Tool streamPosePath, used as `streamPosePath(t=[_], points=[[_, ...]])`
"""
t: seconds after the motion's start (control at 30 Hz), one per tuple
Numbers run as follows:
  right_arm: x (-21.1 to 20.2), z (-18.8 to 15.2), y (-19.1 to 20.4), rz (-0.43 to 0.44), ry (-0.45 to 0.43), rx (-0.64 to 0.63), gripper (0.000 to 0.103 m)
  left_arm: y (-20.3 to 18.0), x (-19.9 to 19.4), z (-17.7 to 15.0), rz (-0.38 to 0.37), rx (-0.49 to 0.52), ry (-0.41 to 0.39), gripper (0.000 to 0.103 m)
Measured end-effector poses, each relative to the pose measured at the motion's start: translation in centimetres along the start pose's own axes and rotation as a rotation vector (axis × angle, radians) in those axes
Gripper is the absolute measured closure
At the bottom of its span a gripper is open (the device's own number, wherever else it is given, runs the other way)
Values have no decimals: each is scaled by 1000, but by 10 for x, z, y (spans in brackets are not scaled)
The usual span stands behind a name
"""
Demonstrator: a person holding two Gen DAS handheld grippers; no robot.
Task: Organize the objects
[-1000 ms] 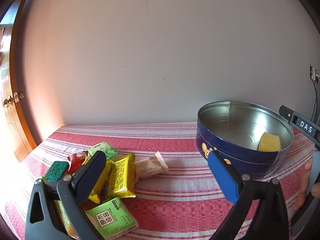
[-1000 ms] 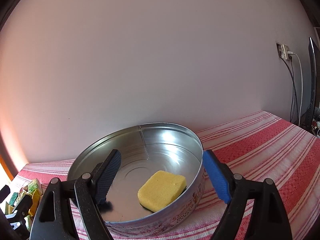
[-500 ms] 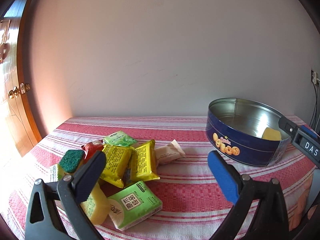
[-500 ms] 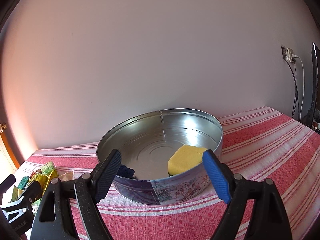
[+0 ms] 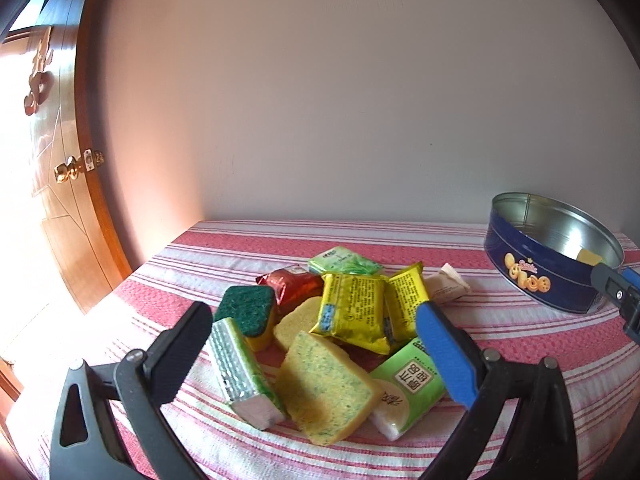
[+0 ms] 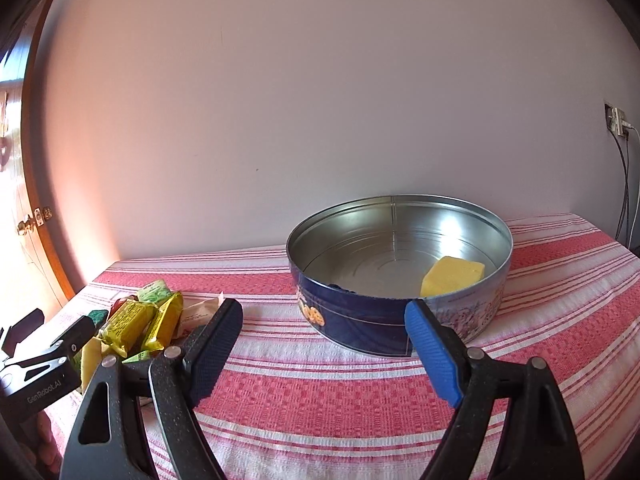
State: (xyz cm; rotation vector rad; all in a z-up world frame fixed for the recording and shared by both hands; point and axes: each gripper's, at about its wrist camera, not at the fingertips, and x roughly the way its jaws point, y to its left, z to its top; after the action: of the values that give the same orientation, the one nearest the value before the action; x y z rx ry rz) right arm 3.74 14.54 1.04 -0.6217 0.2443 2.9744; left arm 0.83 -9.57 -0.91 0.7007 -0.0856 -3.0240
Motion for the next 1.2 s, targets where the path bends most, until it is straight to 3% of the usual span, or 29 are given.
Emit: streamPosePath(t=[0.33,0.47,0.73,0.93,1.0,1.03,1.2], points=[[14,-15,57,145,136,-38,18,69,28,-4,67,-156,111,1],[24,-22,80,208,217,-78,18,77,37,-7,69,-169,161,1],[37,-29,113,267,293,-180,18,70,60,-14,80,-145,273,6],[49,-35,128,298,362,-232,18,75,75,-18,26,-189,352,23],[56,-38,135,300,389,-261,18,76,81,-21,16,-203,392,40],[60,-39,139,295,403,-278,18,78,85,-23,2,-213,415,43],[71,-39,153,275,415,-349,11,75,85,-24,-21,-223,423,50]])
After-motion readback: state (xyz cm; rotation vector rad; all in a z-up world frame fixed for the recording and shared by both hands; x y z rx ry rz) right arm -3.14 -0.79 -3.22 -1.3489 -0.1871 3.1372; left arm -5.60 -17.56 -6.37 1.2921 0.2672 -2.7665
